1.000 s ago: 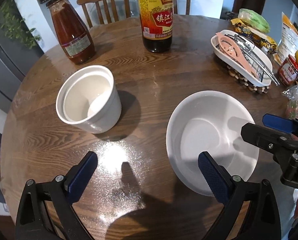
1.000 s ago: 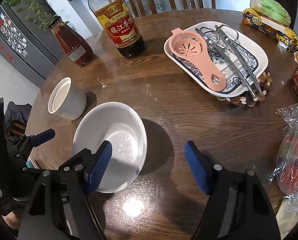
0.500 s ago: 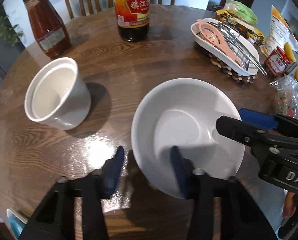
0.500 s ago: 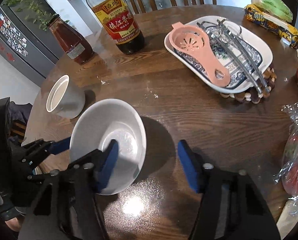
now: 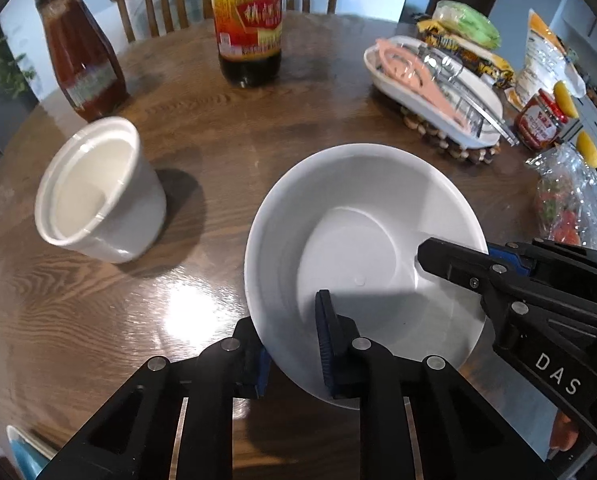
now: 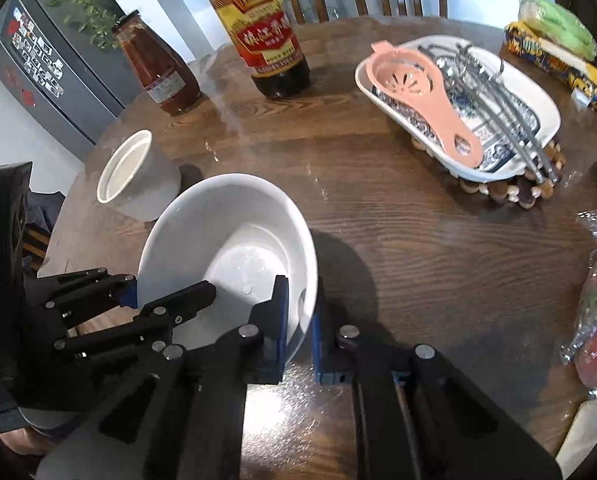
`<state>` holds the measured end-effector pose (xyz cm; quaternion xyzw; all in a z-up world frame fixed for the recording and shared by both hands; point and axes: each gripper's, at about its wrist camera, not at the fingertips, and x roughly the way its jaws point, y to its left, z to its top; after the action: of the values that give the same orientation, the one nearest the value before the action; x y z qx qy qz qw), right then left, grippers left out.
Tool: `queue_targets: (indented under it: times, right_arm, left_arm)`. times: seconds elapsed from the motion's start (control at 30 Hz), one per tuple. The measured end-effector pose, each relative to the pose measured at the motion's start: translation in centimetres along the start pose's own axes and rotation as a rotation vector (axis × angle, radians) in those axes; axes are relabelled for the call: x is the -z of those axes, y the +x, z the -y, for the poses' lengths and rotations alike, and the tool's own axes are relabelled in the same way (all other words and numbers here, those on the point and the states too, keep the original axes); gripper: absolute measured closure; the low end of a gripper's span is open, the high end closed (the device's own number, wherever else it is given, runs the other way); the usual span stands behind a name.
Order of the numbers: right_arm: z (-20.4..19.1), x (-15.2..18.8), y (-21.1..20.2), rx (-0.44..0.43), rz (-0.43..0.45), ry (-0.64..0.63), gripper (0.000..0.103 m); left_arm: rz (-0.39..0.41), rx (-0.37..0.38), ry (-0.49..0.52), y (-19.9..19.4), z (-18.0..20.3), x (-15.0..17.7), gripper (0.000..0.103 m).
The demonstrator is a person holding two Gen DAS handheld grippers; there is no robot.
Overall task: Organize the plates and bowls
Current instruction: 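Carry the smaller white bowl and lower it into the large bowl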
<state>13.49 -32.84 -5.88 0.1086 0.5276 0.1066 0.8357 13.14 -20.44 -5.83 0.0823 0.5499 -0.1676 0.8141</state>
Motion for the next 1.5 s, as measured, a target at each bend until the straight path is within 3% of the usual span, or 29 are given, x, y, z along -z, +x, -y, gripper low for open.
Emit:
queue_targets:
  times: [0.23, 0.43, 0.77, 0.93, 1.2, 1.5]
  right_arm:
    - [-2.6, 0.3, -4.1, -0.029, 0.076, -0.028, 0.091]
    - [-5.7, 2.6, -5.9, -0.090, 0.059, -0.081, 0.089]
    - [-10.0, 6.9, -5.7, -0.147, -0.049, -0.169, 0.086]
    - [-12.1, 8.5, -4.5, -0.129, -0.109, -0.228, 0.085]
    - [-14.1, 9.8, -2.3, -0.035, -0.183, -0.324, 0.080]
    - [-15.1, 10.0, -2.3, 0.076, -0.142, -0.418, 0.070]
  left_arm:
    - [0.129, -0.062, 0.045, -5.5, -0.1, 1.6, 0.083]
    - [0.193, -0.115, 0.040, -9.3, -1.3, 4.7, 0.083]
    - [0.164, -0.138, -0.011, -10.8, -3.1, 10.6, 0.083]
    - [0.118, -0.144, -0.040, -10.0, -4.7, 12.8, 0.083]
    - [0.062, -0.139, -0.045, -8.3, -5.6, 14.4, 0.083]
    - [0.068, -0.137, -0.033, -8.3, -5.9, 14.4, 0.083]
